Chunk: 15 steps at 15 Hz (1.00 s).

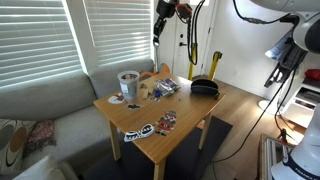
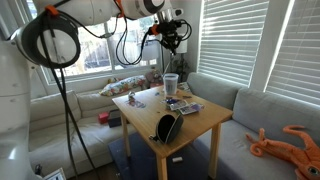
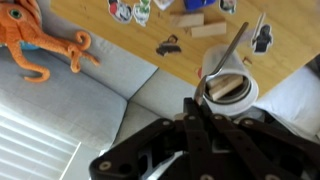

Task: Remove the silver spoon from the silver cup and put it on the brown table

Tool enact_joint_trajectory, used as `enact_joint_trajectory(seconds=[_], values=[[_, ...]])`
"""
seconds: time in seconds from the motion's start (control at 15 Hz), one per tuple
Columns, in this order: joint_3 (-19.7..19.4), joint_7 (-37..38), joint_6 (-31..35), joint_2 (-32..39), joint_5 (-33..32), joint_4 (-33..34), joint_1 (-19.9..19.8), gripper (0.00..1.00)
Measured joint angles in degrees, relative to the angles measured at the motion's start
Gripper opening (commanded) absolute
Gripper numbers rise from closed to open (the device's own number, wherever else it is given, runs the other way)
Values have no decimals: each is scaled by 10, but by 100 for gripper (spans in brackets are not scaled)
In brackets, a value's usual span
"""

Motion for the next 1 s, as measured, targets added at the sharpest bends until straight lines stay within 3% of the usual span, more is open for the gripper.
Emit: enact_joint_trajectory(seconds=[0.33, 0.53, 0.6, 0.67, 1.0], values=[[3, -33, -18, 3, 5, -146, -15, 1], [11, -55, -36, 26, 29, -189, -2, 1], [13, -66, -50, 33, 38, -189, 1, 13], [16, -77, -69, 36, 48, -185, 2, 32], [18, -106, -212, 53, 78, -161, 1, 65]])
